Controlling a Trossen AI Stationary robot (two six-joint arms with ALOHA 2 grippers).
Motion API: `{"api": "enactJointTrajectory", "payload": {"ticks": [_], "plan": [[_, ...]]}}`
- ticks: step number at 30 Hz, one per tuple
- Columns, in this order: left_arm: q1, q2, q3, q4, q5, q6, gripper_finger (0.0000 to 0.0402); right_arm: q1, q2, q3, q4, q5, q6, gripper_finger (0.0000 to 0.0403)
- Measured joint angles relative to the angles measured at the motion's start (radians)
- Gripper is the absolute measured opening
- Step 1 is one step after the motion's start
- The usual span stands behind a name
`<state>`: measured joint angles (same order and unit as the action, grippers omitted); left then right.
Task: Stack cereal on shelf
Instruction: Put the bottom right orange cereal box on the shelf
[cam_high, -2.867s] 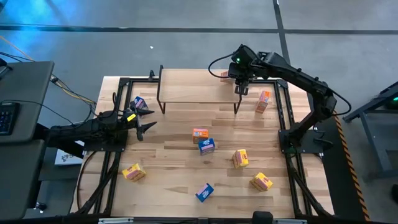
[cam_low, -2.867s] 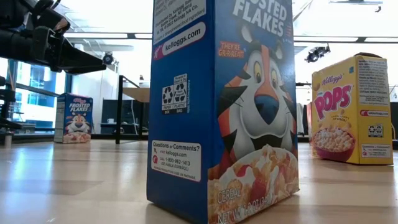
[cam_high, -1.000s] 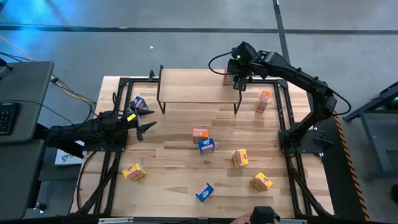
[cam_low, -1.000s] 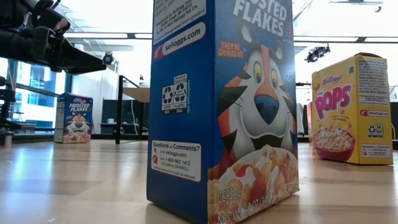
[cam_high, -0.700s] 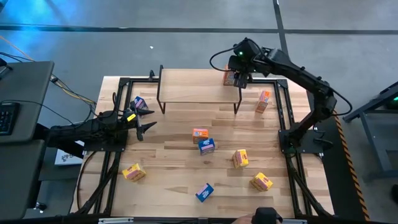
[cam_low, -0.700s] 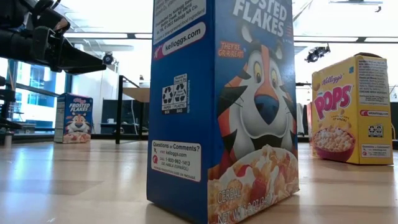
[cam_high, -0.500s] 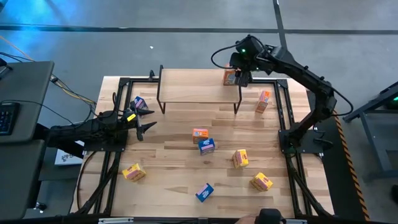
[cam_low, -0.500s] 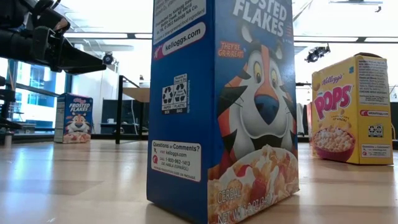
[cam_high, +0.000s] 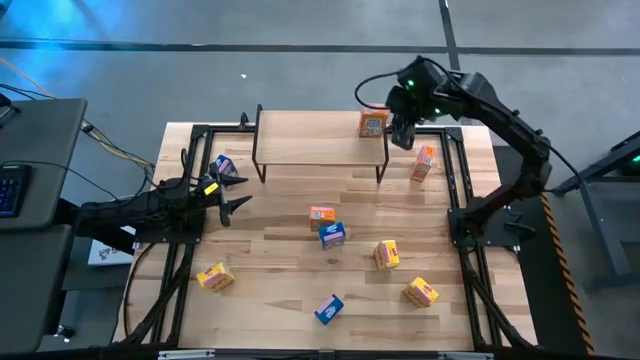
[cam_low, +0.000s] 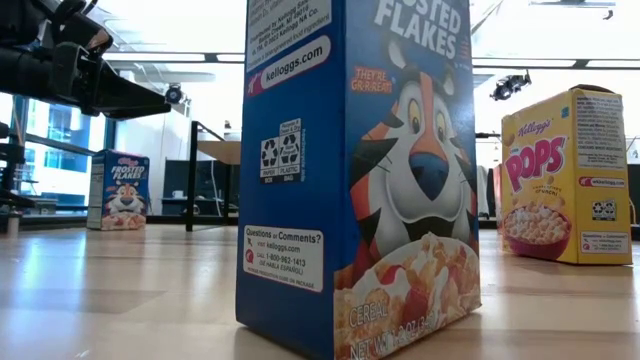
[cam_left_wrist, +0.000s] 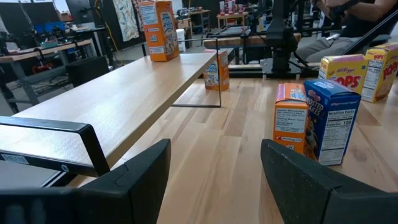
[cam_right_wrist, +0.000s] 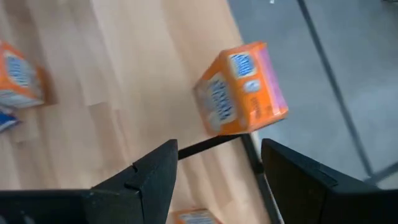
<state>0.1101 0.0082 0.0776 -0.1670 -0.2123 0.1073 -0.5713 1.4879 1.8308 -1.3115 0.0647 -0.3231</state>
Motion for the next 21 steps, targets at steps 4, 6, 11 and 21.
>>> {"api": "enactJointTrajectory", "payload": {"ticks": [4, 6, 11, 21], "plan": [[0.0, 0.0, 0.0, 0.0, 0.0, 0.0, 0.0241, 0.001, -0.105, -0.168, 0.091, -0.016, 0.023, 0.0225], [0.0, 0.0, 0.0, 0.0, 0.0, 0.0, 0.0241, 0.001, -0.161, -0.26, 0.16, -0.018, 0.039, 0.0225], [0.0, 0.0, 0.0, 0.0, 0.0, 0.0, 0.0241, 0.002, -0.28, -0.501, 0.38, -0.022, 0.073, 0.0225], [0.0, 0.0, 0.0, 0.0, 0.0, 0.0, 0.0241, 0.002, -0.343, -0.866, 0.799, 0.016, 0.136, 0.0225]]}}
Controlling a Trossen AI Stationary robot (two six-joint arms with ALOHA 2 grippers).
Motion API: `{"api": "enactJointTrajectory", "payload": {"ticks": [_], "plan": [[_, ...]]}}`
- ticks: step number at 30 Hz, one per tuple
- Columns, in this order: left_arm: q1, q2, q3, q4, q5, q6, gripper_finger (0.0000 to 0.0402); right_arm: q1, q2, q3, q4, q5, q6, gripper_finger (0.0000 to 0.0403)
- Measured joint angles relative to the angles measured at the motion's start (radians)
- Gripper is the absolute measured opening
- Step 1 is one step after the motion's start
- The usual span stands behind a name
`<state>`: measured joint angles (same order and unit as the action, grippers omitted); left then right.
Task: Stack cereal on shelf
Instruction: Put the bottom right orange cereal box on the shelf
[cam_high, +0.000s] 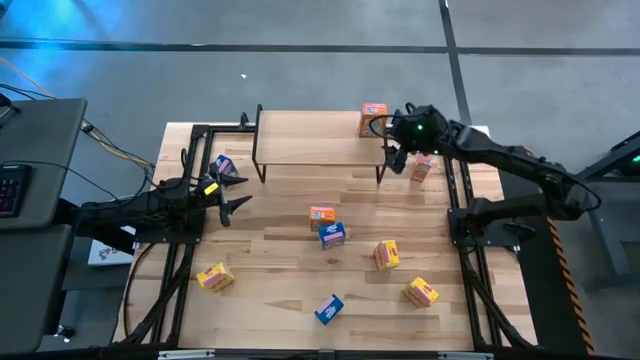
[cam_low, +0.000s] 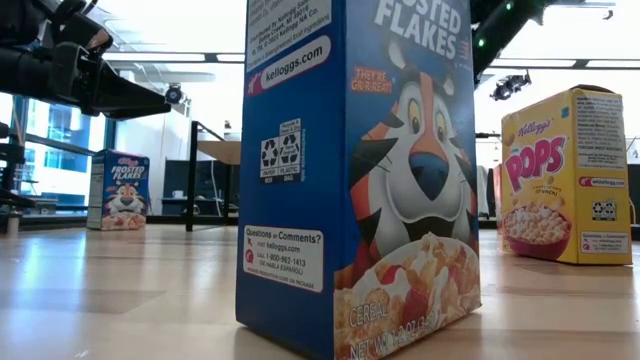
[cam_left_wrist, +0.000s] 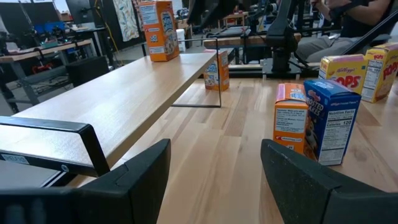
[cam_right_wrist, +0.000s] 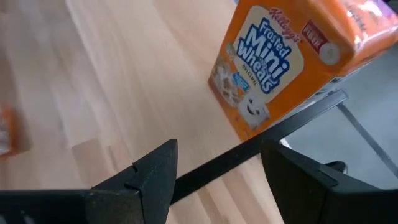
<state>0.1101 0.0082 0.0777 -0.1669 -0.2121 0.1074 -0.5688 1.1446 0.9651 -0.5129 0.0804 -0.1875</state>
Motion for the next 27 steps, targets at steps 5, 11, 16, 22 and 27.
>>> {"api": "enactJointTrajectory", "payload": {"ticks": [5, 11, 16, 22, 27], "plan": [[0.0, 0.0, 0.0, 0.0, 0.0, 0.0, 0.0241, 0.0, 0.0, -0.091, 0.136, 0.041, 0.004, 0.0225], [0.0, 0.0, 0.0, 0.0, 0.0, 0.0, 0.0241, 0.0, 0.0, -0.151, 0.272, 0.091, 0.04, 0.0225], [0.0, 0.0, 0.0, 0.0, 0.0, 0.0, 0.0241, 0.0, 0.0, -0.163, 0.343, 0.128, 0.078, 0.0225], [0.0, 0.0, 0.0, 0.0, 0.0, 0.0, 0.0241, 0.0, 0.002, -0.163, 0.375, 0.16, 0.135, 0.0225], [0.0, 0.0, 0.0, 0.0, 0.0, 0.0, 0.0241, 0.0, 0.032, -0.163, 0.409, 0.165, 0.162, 0.0225]]}}
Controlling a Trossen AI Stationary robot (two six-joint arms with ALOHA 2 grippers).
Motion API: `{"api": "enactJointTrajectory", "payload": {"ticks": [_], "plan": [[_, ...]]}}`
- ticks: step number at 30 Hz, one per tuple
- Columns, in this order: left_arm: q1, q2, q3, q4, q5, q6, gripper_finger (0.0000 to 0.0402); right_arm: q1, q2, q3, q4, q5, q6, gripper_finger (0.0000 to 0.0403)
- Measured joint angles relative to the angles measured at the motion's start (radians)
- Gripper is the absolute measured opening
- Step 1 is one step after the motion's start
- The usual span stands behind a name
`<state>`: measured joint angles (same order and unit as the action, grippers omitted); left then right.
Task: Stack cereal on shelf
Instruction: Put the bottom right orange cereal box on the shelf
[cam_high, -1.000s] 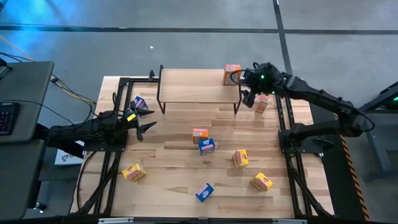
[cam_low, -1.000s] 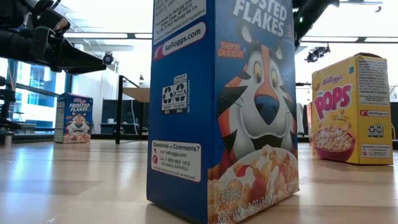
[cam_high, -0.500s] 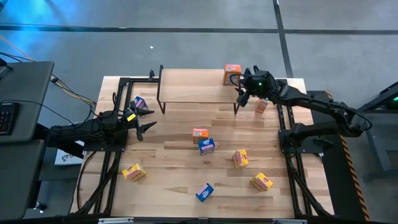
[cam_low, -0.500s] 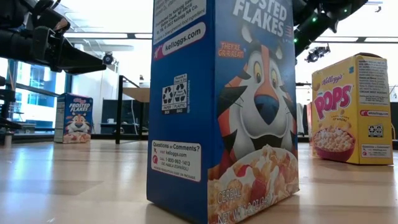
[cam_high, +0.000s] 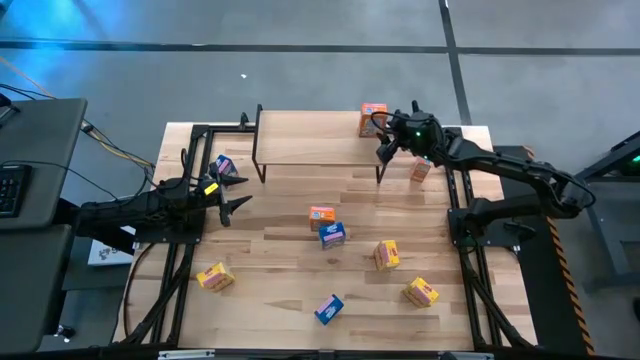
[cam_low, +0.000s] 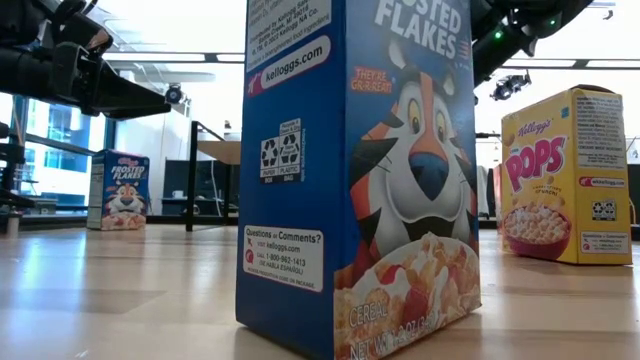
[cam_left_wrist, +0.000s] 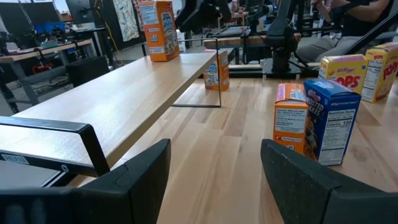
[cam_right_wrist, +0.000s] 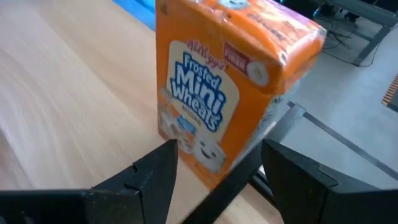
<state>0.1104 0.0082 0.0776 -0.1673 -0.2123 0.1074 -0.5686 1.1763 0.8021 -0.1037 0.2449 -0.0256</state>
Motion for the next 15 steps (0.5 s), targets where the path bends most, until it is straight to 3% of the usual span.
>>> {"api": "enactJointTrajectory", "payload": {"ticks": [15], "plan": [[0.0, 0.0, 0.0, 0.0, 0.0, 0.0, 0.0241, 0.0, 0.031, 0.0, 0.062, 0.039, 0.071, 0.0225]]}}
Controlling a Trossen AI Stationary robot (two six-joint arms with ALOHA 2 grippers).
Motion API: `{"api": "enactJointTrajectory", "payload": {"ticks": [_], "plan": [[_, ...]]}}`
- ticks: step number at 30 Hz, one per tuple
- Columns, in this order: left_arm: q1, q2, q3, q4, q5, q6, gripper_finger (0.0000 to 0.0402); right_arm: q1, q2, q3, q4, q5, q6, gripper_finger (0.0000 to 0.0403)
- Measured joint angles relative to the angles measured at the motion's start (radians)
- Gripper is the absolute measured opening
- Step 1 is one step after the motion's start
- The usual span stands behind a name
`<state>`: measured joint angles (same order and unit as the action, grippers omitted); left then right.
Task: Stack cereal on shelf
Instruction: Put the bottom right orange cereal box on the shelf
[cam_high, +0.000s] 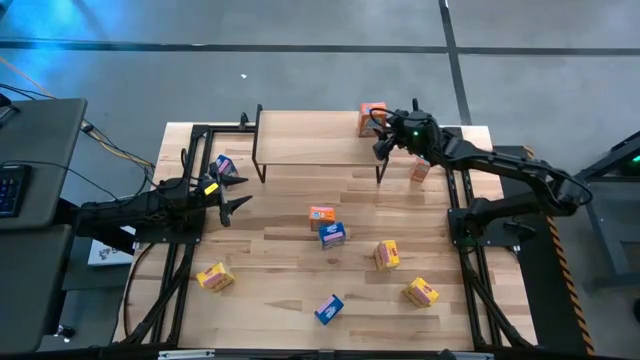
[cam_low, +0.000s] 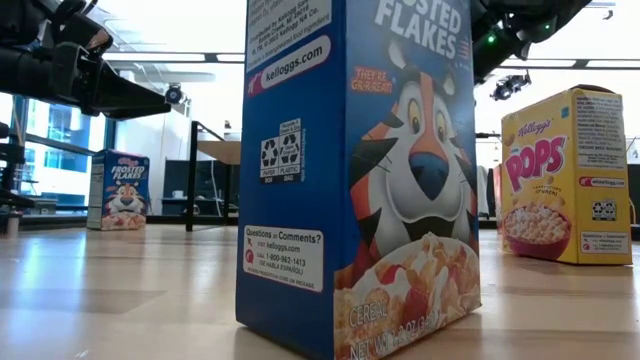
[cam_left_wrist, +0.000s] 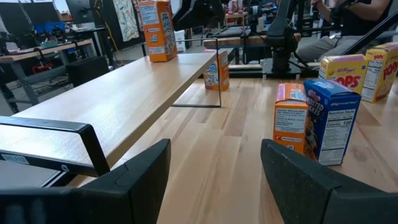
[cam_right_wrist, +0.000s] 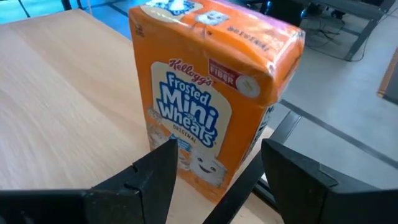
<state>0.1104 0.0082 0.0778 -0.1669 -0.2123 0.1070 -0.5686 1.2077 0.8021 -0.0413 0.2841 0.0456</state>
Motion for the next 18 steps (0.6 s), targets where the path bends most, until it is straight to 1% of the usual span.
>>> {"api": "enactJointTrajectory", "payload": {"ticks": [7, 12, 18], "plan": [[0.0, 0.0, 0.0, 0.0, 0.0, 0.0, 0.0241, 0.01, 0.038, 0.0, 0.037, -0.004, 0.026, 0.0224], [0.0, 0.0, 0.0, 0.0, 0.0, 0.0, 0.0241, 0.035, 0.043, 0.0, 0.049, 0.034, 0.046, 0.0224], [0.0, 0.0, 0.0, 0.0, 0.0, 0.0, 0.0241, 0.071, -0.011, 0.0, -0.018, 0.081, 0.083, 0.0224]]}}
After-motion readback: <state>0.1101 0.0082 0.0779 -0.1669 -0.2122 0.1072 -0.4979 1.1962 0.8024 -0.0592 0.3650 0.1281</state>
